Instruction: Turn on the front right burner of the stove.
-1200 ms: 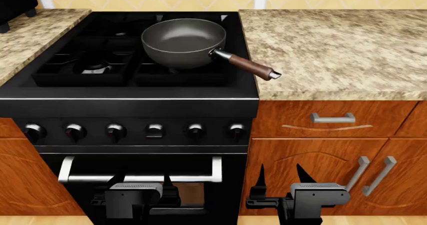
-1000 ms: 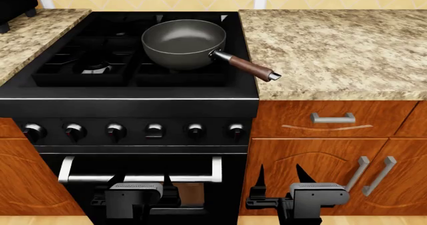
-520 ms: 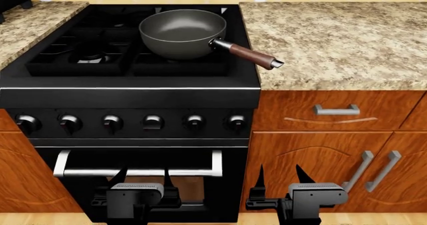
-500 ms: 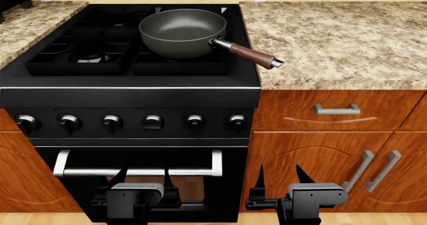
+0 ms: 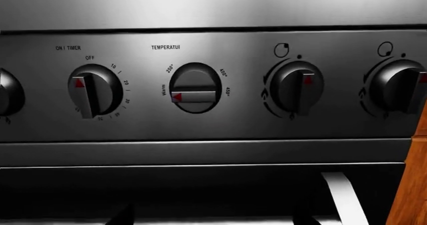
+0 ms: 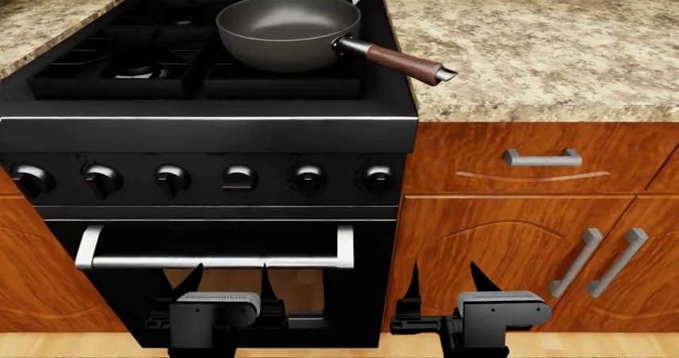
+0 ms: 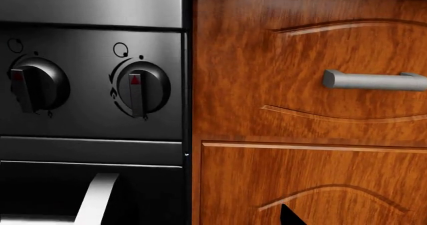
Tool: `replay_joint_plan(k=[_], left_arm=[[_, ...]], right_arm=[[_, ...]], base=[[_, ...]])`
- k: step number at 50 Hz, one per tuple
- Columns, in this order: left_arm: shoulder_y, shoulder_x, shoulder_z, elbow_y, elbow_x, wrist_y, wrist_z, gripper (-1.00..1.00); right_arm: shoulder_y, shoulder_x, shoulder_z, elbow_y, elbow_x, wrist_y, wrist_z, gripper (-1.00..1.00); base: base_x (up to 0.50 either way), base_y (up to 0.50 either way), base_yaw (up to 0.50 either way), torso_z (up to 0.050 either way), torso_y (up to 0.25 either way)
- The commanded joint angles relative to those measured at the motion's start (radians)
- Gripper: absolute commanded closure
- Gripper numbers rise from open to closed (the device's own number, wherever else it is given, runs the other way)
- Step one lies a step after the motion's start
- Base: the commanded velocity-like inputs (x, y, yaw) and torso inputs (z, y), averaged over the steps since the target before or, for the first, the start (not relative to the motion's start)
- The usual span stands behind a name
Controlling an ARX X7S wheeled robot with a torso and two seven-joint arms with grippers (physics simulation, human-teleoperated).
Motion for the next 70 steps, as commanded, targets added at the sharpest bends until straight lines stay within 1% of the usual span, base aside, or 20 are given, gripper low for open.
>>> replay_joint_plan(k=[1, 9, 15, 18, 25, 29, 32, 38, 46, 61, 70], left_arm=[[-0.003, -0.012, 0.015, -0.001, -0.013, -0.002, -0.012, -1.0], [-0.007, -0.019, 0.024, -0.006, -0.022, 0.006, -0.018, -1.0], [-0.006, -0.024, 0.031, -0.004, -0.029, 0.017, -0.018, -1.0], [-0.007, -0.026, 0.034, -0.004, -0.032, 0.014, -0.021, -1.0], [-0.012, -0.031, 0.039, -0.009, -0.039, 0.003, -0.029, -1.0], [-0.015, -0.034, 0.043, -0.012, -0.04, -0.003, -0.033, -1.0], [-0.019, -0.036, 0.047, -0.015, -0.043, -0.008, -0.035, -1.0], [-0.022, -0.039, 0.052, -0.019, -0.046, -0.01, -0.039, -1.0], [-0.025, -0.044, 0.059, -0.023, -0.052, -0.009, -0.043, -1.0], [-0.028, -0.052, 0.069, -0.026, -0.063, -0.01, -0.052, -1.0], [-0.03, -0.057, 0.076, -0.028, -0.067, -0.012, -0.059, -1.0]], right_arm=[[0.003, 0.01, -0.012, 0.001, 0.017, 0.006, 0.014, -1.0], [0.005, 0.017, -0.022, 0.004, 0.019, 0.003, 0.025, -1.0], [0.007, 0.021, -0.027, 0.003, 0.02, -0.002, 0.036, -1.0], [0.003, 0.017, -0.024, -0.033, 0.008, 0.015, 0.066, -1.0], [0.009, 0.015, -0.035, -0.319, 0.028, 0.288, 0.112, -1.0], [0.068, 0.008, -0.064, -0.469, 0.016, 0.476, 0.144, -1.0], [0.132, -0.003, -0.095, -0.517, 0.005, 0.586, 0.159, -1.0], [0.235, -0.035, -0.132, -0.466, 0.009, 0.676, 0.172, -1.0], [0.307, -0.062, -0.2, -0.402, 0.005, 0.704, 0.204, -1.0], [0.417, -0.082, -0.255, -0.187, 0.079, 0.623, 0.333, -1.0], [0.511, -0.081, -0.296, -0.056, 0.128, 0.585, 0.377, -1.0]], base=[[0.0, 0.0, 0.0, -0.05, 0.0], [0.0, 0.0, 0.0, -0.05, 0.0], [0.0, 0.0, 0.0, 0.0, 0.0], [0.0, 0.0, 0.0, 0.0, 0.0], [0.0, 0.0, 0.0, 0.0, 0.0], [0.0, 0.0, 0.0, 0.0, 0.0], [0.0, 0.0, 0.0, 0.0, 0.0], [0.0, 0.0, 0.0, 0.0, 0.0], [0.0, 0.0, 0.0, 0.0, 0.0], [0.0, 0.0, 0.0, 0.0, 0.0], [0.0, 0.0, 0.0, 0.0, 0.0]])
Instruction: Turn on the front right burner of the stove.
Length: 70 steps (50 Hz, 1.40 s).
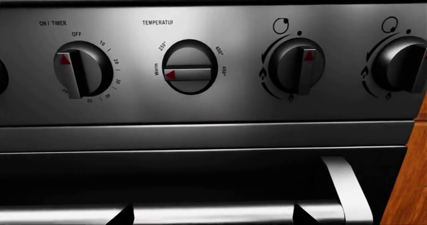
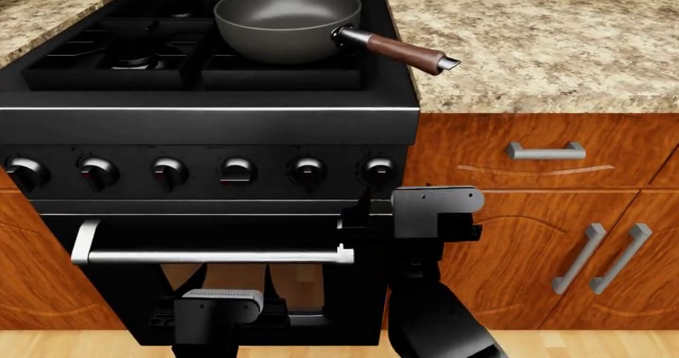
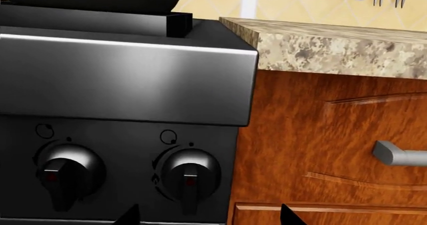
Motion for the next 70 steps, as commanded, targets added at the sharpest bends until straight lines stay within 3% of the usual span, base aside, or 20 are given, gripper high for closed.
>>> replay_joint_plan(k=[1, 20, 47, 62, 70], left_arm=[[-0.003, -0.006, 0.008, -0.003, -0.006, -0.002, -0.008, -1.0], [-0.003, -0.016, 0.02, -0.002, -0.019, 0.003, -0.016, -1.0], [-0.008, -0.028, 0.036, -0.006, -0.029, 0.004, -0.032, -1.0], [-0.008, -0.034, 0.043, -0.004, -0.035, 0.001, -0.04, -1.0], [-0.009, -0.037, 0.047, -0.005, -0.039, 0.002, -0.043, -1.0]], right_arm=[[0.113, -0.006, -0.054, 0.154, 0.056, -0.04, 0.068, -1.0], [0.26, -0.007, -0.138, 0.471, 0.144, -0.163, 0.136, -1.0], [0.346, -0.012, -0.27, 0.749, 0.256, -0.325, 0.158, -1.0], [0.447, -0.018, -0.425, 0.954, 0.416, -0.481, 0.182, -1.0], [0.458, -0.006, -0.476, 0.956, 0.461, -0.499, 0.209, -1.0]], base=[[0.0, 0.0, 0.0, 0.0, 0.0], [0.0, 0.0, 0.0, 0.0, 0.0], [0.0, 0.0, 0.0, 0.0, 0.0], [0.0, 0.0, 0.0, 0.0, 0.0], [0.0, 0.0, 0.0, 0.0, 0.0]])
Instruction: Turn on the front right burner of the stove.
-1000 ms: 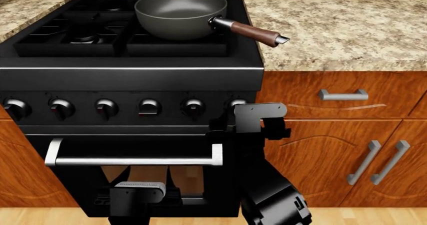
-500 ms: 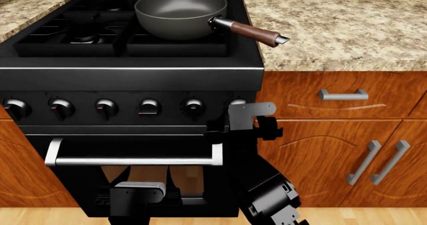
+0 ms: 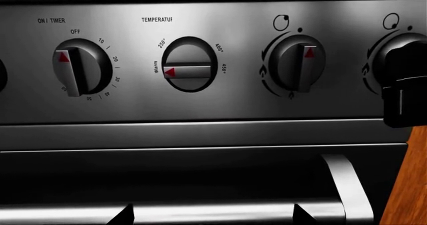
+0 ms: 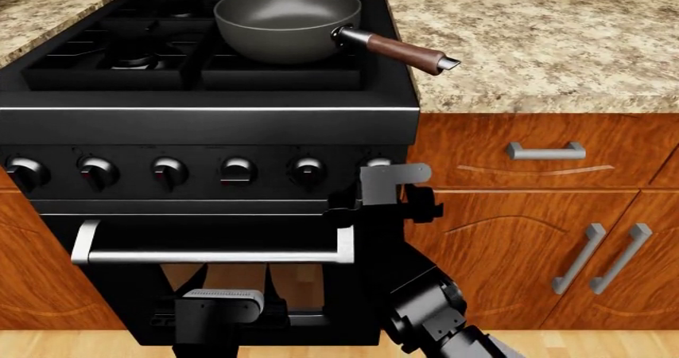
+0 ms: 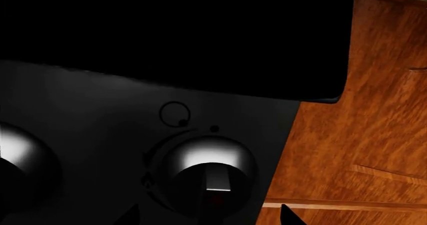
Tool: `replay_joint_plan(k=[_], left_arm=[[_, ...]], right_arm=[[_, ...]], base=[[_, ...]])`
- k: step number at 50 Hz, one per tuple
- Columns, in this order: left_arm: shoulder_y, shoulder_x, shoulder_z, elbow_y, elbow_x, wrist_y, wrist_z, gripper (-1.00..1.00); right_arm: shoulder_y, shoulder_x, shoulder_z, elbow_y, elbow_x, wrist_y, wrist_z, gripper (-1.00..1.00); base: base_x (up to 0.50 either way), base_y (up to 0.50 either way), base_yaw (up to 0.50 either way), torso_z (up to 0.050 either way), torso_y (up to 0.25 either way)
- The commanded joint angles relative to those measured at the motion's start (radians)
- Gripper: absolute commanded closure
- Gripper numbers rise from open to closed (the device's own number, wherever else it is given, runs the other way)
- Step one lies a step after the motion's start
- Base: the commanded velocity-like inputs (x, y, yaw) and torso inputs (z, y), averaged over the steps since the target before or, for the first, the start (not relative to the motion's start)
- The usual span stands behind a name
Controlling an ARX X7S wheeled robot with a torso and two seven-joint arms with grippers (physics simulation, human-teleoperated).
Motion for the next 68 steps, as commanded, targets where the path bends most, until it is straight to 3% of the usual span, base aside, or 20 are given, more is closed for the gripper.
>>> replay_joint_plan(k=[1, 2, 25, 45, 55, 68], left_arm=[[-0.002, -0.005, 0.006, -0.001, -0.005, 0.0, -0.005, -1.0], [-0.002, -0.005, 0.007, -0.001, -0.006, 0.0, -0.005, -1.0], [-0.004, -0.014, 0.018, -0.002, -0.015, 0.001, -0.015, -1.0], [-0.008, -0.021, 0.027, -0.005, -0.022, 0.0, -0.023, -1.0], [-0.01, -0.024, 0.033, -0.006, -0.024, -0.001, -0.028, -1.0], [-0.012, -0.028, 0.039, -0.006, -0.028, -0.002, -0.034, -1.0]], right_arm=[[0.034, 0.01, -0.084, 0.056, 0.079, -0.056, 0.029, -1.0], [0.033, 0.012, -0.086, 0.052, 0.081, -0.055, 0.031, 1.0], [0.037, 0.038, -0.141, 0.022, 0.069, -0.069, 0.057, 1.0], [0.078, 0.015, -0.403, 0.208, -0.248, -0.168, 0.119, 1.0], [0.101, -0.004, -0.468, 0.298, -0.287, -0.202, 0.126, 1.0], [0.15, -0.007, -0.67, 0.335, -0.24, -0.173, 0.205, 1.0]], base=[[0.0, 0.0, 0.0, 0.0, 0.0], [0.0, 0.0, 0.0, 0.0, 0.0], [0.0, 0.0, 0.0, 0.0, 0.0], [0.0, 0.0, 0.0, 0.0, 0.001], [0.0, 0.0, 0.0, 0.0, 0.001], [0.0, 0.0, 0.0, 0.0, 0.002]])
